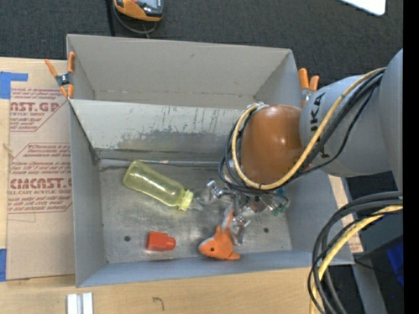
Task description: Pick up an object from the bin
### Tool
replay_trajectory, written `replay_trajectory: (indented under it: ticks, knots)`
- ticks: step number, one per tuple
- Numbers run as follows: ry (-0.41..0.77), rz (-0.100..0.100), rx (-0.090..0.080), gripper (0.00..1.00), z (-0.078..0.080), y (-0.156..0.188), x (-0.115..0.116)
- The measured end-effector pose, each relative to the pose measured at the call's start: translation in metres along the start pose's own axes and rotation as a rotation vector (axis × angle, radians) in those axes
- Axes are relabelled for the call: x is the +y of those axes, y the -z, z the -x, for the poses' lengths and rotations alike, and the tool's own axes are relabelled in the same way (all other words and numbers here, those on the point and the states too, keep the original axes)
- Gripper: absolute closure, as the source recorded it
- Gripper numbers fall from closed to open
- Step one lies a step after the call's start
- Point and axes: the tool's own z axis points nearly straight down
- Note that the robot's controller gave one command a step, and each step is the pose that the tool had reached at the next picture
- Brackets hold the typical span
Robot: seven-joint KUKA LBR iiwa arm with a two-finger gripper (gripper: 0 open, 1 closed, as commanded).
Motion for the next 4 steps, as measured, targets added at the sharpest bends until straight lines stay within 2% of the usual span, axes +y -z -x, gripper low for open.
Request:
replay_trajectory:
  ticks: [1, 2, 3, 4]
  knots:
    - [0.181, 0.006, -0.002, 0.0, -0.013, -0.006, -0.019]
    - [0.353, -0.002, -0.002, 1.0, -0.043, -0.017, 0.006]
    - [0.353, -0.002, -0.002, 1.0, -0.043, -0.017, 0.006]
    - [0.312, 0.007, 0.008, 1.0, -0.03, 0.024, 0.029]
